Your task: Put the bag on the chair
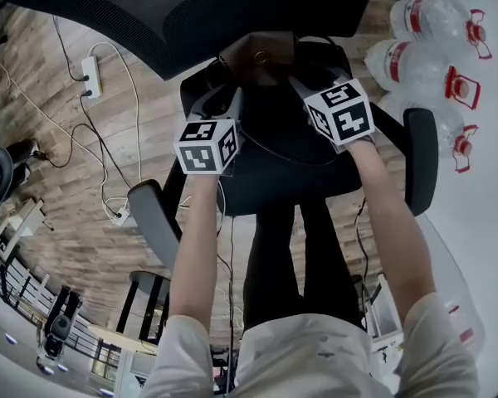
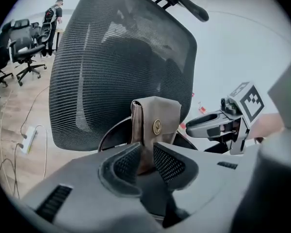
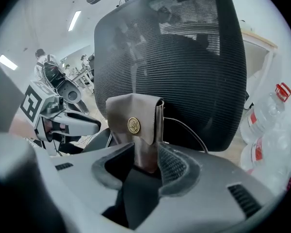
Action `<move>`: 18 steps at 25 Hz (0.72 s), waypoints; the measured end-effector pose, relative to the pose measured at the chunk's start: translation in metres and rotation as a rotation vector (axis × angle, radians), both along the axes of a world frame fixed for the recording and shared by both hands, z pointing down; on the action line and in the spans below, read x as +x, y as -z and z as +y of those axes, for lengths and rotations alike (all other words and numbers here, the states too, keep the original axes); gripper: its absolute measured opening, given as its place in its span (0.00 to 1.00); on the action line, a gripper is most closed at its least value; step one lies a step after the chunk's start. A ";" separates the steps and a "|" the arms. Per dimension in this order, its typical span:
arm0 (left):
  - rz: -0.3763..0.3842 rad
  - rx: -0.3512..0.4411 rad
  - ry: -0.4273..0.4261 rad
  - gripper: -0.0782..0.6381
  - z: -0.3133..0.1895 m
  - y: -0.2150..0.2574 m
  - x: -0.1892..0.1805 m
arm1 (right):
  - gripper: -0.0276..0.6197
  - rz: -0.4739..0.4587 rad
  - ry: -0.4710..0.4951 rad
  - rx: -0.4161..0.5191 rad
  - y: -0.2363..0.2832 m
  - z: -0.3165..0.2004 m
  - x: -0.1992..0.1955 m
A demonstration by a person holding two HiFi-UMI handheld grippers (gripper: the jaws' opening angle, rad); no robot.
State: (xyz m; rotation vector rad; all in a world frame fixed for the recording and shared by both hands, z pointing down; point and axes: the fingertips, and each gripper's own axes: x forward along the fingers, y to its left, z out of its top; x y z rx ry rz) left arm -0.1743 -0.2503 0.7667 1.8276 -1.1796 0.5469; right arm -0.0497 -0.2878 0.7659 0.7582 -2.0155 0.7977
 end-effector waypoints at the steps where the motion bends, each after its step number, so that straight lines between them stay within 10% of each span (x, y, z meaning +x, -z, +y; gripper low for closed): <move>1: 0.007 0.006 0.002 0.20 0.001 0.004 0.001 | 0.26 0.001 -0.001 0.002 0.003 0.001 0.002; 18: 0.105 0.087 0.037 0.20 0.034 0.082 0.034 | 0.25 -0.067 -0.022 0.043 0.078 0.054 0.014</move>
